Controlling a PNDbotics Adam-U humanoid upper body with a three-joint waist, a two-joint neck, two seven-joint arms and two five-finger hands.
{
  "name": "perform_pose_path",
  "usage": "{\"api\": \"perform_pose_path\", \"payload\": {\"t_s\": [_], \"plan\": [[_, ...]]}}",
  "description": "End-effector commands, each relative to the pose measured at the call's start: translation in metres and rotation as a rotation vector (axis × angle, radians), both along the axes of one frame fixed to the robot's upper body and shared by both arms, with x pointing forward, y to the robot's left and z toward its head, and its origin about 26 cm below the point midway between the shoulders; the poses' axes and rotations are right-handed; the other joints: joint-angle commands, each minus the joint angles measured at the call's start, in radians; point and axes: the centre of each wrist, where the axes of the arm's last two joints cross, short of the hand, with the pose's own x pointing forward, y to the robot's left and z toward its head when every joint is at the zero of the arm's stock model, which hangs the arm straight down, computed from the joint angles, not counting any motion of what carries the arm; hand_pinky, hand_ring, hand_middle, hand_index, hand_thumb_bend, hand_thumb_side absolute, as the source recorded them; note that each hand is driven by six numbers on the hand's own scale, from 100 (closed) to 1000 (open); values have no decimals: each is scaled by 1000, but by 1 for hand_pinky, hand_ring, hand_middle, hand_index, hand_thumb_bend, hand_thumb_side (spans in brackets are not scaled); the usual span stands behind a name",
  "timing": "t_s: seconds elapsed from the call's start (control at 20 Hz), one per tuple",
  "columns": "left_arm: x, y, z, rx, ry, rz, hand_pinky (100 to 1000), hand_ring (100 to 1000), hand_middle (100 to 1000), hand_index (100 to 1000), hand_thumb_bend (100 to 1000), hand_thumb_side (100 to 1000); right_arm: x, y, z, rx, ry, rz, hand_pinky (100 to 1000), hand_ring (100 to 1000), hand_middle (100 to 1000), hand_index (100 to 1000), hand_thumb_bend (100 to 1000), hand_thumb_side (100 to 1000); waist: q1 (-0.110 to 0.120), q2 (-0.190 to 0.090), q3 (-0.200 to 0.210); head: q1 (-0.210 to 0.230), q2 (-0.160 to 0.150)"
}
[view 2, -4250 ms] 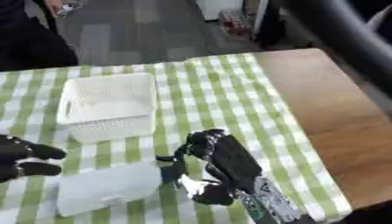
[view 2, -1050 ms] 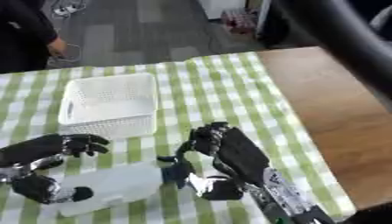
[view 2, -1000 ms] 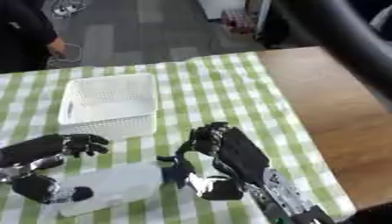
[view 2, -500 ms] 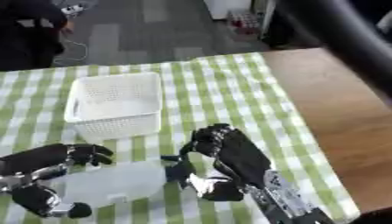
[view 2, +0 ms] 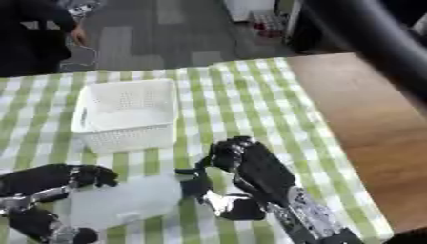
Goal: Pick up objects on the table and place them in the box.
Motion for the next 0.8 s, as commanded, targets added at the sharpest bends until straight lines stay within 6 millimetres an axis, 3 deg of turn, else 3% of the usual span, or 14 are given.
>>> {"api": "perform_pose_path", "payload": {"t_s": [0.05,0.25,0.45,0.8], "plan": [[3,2,5,63,-38,-47,757,820,910,949,574,1000,1,0,5,-1,-19,3,360,394,432,609,100,1000,4,-7,-3,8,-4],[7,8,7,100,-57,-30,788,837,915,977,543,1000,2,-1,6,-1,-23,6,360,394,432,609,100,1000,6,-7,-7,9,-4],[13,14,13,153,-80,-9,835,864,920,1000,589,1000,2,-2,7,-1,-24,10,360,394,432,609,100,1000,8,-7,-12,13,-4],[20,17,-1,234,-89,3,865,876,920,1000,597,1000,5,-3,9,-1,-31,22,360,395,433,610,100,1000,10,-6,-22,24,-4]]}}
